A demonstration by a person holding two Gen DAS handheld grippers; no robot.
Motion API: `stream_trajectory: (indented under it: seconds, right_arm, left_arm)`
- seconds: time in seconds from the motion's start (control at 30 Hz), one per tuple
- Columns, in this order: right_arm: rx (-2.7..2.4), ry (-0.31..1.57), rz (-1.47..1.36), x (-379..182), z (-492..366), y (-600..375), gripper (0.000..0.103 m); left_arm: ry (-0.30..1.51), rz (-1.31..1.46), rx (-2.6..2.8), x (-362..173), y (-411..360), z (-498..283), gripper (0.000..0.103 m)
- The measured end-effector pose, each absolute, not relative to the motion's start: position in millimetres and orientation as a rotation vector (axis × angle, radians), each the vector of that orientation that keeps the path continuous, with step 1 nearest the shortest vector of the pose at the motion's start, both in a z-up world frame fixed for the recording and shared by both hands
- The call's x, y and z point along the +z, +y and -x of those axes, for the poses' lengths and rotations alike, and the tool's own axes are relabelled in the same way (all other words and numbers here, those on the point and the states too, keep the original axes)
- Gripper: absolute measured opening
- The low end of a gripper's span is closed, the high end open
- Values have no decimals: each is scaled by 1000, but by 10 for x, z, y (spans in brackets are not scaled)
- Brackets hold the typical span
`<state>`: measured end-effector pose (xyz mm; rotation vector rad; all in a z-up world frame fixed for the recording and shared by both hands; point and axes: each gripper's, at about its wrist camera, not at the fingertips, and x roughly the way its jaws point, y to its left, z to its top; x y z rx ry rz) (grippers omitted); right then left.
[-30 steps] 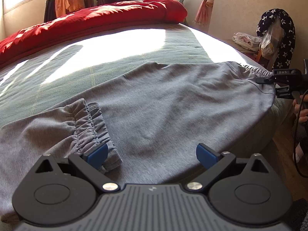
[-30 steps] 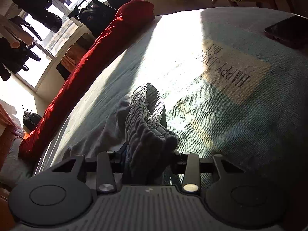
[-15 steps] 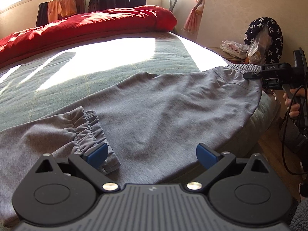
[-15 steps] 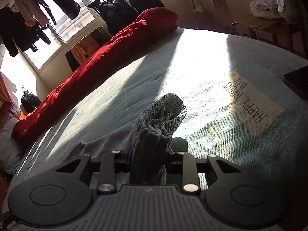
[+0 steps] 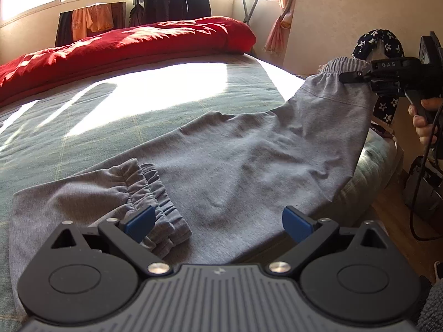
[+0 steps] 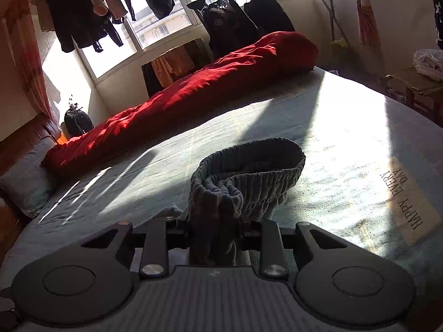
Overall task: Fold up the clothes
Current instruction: 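Lift the grey waistband up with the right gripper over the pants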
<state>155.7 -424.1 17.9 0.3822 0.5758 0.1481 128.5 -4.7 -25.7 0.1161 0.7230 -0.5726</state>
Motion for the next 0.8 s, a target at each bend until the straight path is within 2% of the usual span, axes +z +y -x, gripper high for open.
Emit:
stream_trajectory:
  seconds: [0.33, 0.8]
  right_arm:
    - [321, 576, -292, 570, -1822, -3471, 32]
    - [471, 621, -249, 728, -2125, -2604, 31]
  left_arm:
    - [714, -107, -546, -190, 289, -1178, 98]
    - [724, -114, -476, -198, 712, -1097, 98]
